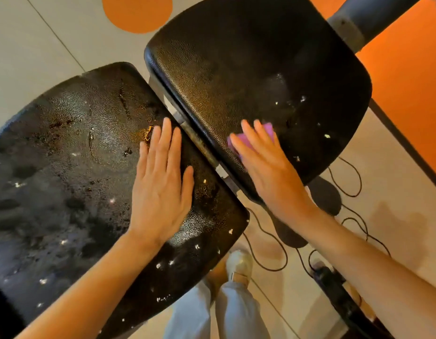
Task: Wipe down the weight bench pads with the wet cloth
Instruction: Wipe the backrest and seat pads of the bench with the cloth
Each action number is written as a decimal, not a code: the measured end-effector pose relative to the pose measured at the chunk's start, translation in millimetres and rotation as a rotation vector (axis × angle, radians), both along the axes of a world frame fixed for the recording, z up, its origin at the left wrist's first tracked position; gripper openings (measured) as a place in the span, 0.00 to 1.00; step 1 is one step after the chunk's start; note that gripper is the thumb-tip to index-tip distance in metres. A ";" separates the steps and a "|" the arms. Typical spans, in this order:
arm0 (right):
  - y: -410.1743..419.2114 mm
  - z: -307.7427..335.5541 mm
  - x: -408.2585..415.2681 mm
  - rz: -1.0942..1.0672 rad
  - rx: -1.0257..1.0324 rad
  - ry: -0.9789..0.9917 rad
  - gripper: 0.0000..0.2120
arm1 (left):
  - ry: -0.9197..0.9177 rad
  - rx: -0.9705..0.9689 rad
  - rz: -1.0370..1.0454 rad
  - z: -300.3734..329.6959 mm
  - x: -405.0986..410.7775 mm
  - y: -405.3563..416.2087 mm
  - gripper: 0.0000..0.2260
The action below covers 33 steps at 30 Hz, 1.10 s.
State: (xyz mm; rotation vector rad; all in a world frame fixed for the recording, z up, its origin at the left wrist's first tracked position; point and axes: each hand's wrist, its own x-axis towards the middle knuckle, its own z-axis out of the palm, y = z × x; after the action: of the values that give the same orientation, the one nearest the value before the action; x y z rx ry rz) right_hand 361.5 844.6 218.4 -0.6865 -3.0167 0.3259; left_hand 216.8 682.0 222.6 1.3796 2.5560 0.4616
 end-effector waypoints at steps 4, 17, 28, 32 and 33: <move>-13.6 6.8 50.1 0.051 -0.095 0.018 0.28 | 0.030 -0.064 0.059 -6.0 12.4 -3.2 0.28; 2.2 -0.2 52.6 0.013 -0.070 0.050 0.22 | 0.006 -0.051 0.016 -4.8 14.0 -3.0 0.26; -12.5 8.7 61.1 -0.090 -0.088 0.098 0.25 | -0.015 -0.037 -0.020 -6.0 13.6 -3.4 0.24; 44.9 -6.4 -7.7 -0.132 -0.229 0.142 0.20 | -0.027 -0.024 -0.020 -6.6 13.6 -3.9 0.24; 60.8 -4.7 -27.6 -0.194 -0.219 0.176 0.19 | -0.023 -0.021 -0.023 -7.5 13.6 -4.4 0.24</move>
State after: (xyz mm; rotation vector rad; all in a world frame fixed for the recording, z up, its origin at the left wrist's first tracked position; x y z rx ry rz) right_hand 333.8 905.4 213.7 -0.9047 -2.7462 0.6763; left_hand 230.3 677.6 215.1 1.3864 2.5168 0.4424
